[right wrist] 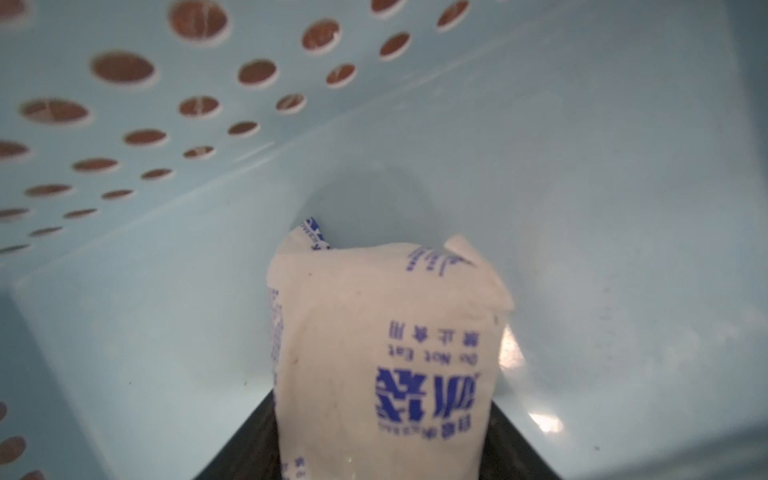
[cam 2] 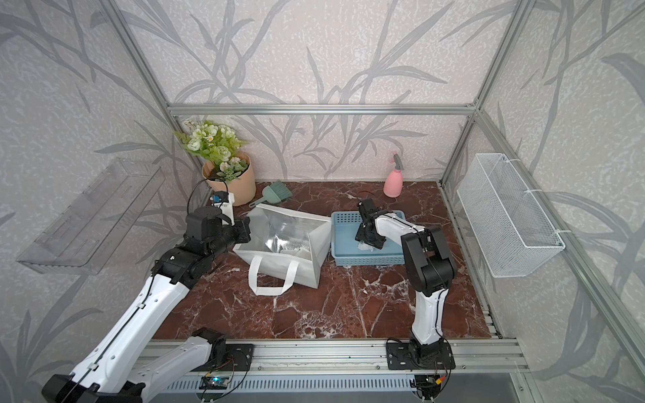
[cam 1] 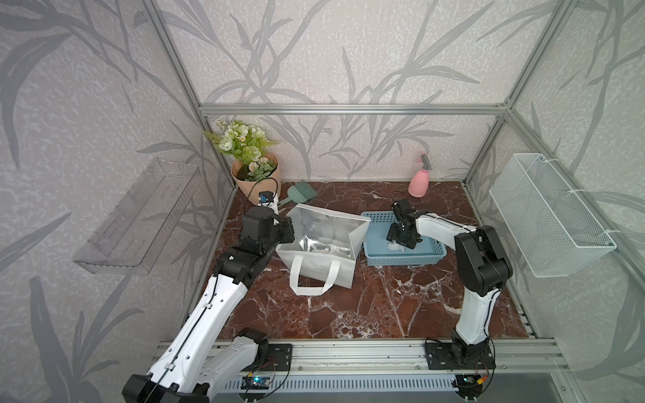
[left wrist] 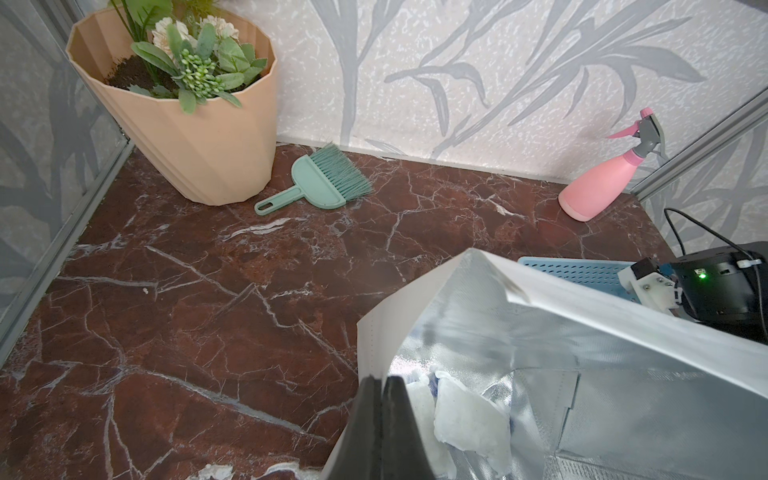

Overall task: Place the ice pack in the delivery bag
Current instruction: Pick up the ice pack from the bin.

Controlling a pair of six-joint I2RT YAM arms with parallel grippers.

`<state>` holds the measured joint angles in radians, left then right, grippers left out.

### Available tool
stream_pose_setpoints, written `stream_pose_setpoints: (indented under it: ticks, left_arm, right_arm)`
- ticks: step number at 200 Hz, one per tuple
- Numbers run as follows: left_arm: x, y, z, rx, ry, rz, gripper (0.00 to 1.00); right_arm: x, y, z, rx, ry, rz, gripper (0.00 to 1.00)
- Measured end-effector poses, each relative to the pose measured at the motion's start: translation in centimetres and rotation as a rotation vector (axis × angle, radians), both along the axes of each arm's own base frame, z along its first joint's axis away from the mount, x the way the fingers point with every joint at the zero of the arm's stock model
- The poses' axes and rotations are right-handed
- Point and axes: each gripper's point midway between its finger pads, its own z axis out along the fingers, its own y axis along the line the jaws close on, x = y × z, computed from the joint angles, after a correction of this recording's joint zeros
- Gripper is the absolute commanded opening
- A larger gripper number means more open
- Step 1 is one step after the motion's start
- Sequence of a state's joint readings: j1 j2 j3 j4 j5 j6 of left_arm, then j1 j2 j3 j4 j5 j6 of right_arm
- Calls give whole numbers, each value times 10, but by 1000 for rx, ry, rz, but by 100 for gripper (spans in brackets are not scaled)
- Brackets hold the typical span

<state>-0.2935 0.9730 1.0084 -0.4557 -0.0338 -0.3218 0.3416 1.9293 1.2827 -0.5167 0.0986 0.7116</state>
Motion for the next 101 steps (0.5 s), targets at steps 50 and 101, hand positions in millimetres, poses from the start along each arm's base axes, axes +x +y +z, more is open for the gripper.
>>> stream_pose_setpoints:
  ticks: [50, 101]
  left_arm:
    - [0, 0, 0, -1, 0, -1, 0]
    - [0, 0, 0, -1, 0, -2, 0]
  right_arm:
    - [-1, 2, 59, 53, -129, 34, 47]
    - [5, 8, 140, 148, -344, 63, 44]
